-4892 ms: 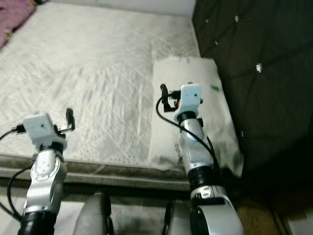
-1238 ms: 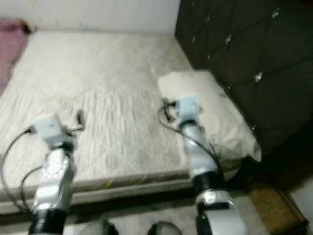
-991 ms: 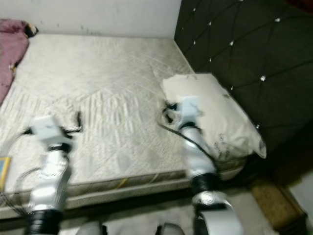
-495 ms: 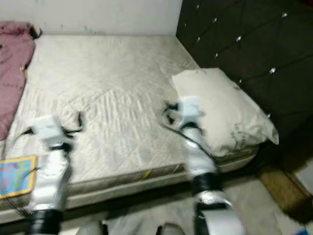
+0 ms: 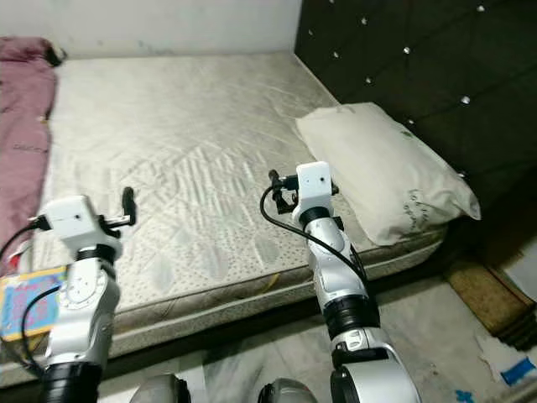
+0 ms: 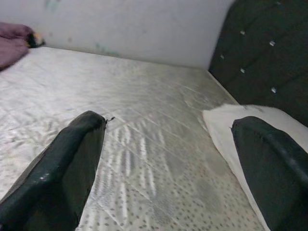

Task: Clean up the room

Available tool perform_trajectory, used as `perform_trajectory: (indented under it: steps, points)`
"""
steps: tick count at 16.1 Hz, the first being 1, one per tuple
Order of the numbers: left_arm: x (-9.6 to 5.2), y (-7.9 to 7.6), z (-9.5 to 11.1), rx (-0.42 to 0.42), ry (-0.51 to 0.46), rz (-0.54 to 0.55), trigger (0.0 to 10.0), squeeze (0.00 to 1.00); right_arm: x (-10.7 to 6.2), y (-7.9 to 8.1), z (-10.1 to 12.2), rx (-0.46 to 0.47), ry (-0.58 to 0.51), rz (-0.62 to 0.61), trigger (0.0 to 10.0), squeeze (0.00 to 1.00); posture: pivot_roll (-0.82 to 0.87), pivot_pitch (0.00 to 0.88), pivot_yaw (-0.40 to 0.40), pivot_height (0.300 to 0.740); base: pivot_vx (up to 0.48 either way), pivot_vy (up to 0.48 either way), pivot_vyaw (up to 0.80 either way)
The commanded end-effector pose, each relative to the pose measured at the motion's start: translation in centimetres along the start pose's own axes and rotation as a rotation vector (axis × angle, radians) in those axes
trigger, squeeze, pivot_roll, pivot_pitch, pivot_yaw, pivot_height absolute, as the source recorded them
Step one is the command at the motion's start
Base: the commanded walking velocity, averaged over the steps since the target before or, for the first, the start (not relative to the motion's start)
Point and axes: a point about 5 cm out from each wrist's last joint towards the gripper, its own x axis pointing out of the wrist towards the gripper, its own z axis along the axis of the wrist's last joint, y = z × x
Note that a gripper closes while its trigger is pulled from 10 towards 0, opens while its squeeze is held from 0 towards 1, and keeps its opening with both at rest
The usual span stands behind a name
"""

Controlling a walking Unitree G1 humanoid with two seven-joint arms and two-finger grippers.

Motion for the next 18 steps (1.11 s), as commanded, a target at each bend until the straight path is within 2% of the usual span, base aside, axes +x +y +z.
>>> perform_trajectory:
  steps: [1, 3, 6, 8, 10, 11, 14, 18]
  points:
    - [-0.3, 0.0, 0.1, 0.020, -0.005, -0.003, 10.0, 0.00, 0.0, -0.5, 0.6, -0.011, -0.020, -0.004, 10.0, 0.00, -0.01, 0.000, -0.078, 0.740, 0.000, 0.000, 0.00]
    - [-1.4, 1.2, 0.2, 0.066, -0.020, 0.009, 10.0, 0.00, -0.7, -1.0, 1.3, 0.055, -0.071, -0.008, 10.0, 0.00, 0.00, 0.000, -0.083, 0.740, 0.000, 0.000, 0.00]
    - [-3.9, 2.3, 0.4, 0.115, -0.028, -0.002, 10.0, 0.00, -2.6, -1.2, 2.2, 0.005, -0.122, 0.019, 10.0, 0.00, 0.01, 0.000, -0.084, 0.740, 0.000, 0.000, 0.00]
    - [-4.9, 2.9, 0.0, 0.124, 0.000, -0.007, 10.0, 0.00, -3.5, -1.1, 1.5, 0.003, -0.096, 0.025, 10.0, 0.00, 0.00, 0.000, -0.084, 0.740, 0.000, 0.000, 0.00]
    - [-4.9, 2.8, -0.2, 0.109, 0.005, -0.019, 10.0, 0.00, -3.6, -1.2, 1.0, 0.011, -0.068, 0.019, 10.0, 0.00, 0.01, 0.000, -0.080, 0.740, 0.000, 0.000, 0.00]
    - [-4.4, 2.2, 0.1, 0.100, -0.002, -0.025, 10.0, 0.00, -3.3, -1.1, 1.4, 0.012, -0.072, 0.019, 10.0, 0.00, 0.00, 0.000, -0.080, 0.740, 0.000, 0.000, 0.00]
    - [-3.9, 1.6, 0.5, 0.085, -0.014, -0.038, 10.0, 0.00, -3.2, -0.8, 1.7, 0.008, -0.072, 0.032, 10.0, 0.00, 0.00, 0.000, -0.083, 0.740, 0.000, 0.000, -0.77]
    - [-3.6, 1.4, 0.7, 0.077, -0.022, -0.037, 10.0, 0.00, -2.9, -0.4, 1.7, -0.025, -0.065, 0.051, 10.0, 0.00, 0.00, 0.000, -0.086, 0.740, 0.000, 0.000, 0.00]
